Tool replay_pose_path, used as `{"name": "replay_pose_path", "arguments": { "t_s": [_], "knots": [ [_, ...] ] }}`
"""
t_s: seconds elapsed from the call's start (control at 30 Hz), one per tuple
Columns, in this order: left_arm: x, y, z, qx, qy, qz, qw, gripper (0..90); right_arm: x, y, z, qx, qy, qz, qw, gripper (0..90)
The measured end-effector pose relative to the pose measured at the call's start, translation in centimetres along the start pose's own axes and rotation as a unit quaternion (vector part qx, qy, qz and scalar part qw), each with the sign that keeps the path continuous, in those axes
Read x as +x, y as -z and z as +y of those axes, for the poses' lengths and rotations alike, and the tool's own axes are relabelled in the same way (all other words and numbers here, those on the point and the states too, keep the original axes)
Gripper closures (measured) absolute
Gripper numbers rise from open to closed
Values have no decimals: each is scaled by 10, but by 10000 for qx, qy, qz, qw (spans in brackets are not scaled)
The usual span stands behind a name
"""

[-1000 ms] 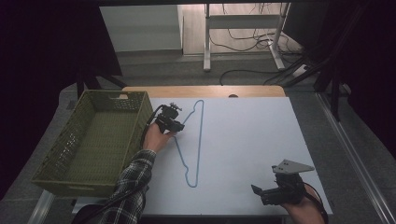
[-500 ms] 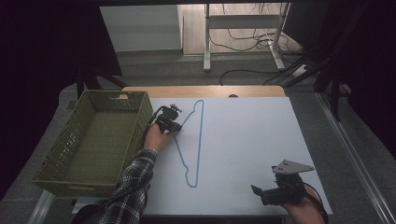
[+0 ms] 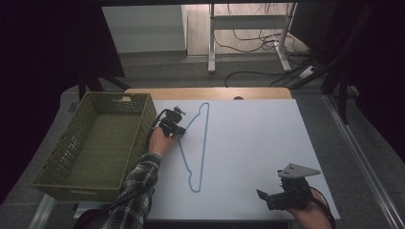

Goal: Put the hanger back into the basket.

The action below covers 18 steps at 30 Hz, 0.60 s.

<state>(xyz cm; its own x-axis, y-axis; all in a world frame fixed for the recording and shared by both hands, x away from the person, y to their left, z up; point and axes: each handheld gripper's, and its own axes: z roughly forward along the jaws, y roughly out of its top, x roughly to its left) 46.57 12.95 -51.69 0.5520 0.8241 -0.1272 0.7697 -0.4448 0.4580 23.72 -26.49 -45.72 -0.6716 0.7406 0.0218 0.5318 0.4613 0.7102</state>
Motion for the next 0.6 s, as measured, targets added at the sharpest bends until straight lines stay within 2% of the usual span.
{"name": "replay_pose_path", "arguments": {
  "t_s": [0.33, 0.6],
  "knots": [
    [-6, 15, 6, -130, -66, -110, 9998, 871, 1, -1, 1, 28, 3, 9, 10000, 2],
    [-9, 24, 9, -180, -34, -207, 9996, 871, 3, -4, 6, 27, -29, 77, 10000, 8]
  ]
}}
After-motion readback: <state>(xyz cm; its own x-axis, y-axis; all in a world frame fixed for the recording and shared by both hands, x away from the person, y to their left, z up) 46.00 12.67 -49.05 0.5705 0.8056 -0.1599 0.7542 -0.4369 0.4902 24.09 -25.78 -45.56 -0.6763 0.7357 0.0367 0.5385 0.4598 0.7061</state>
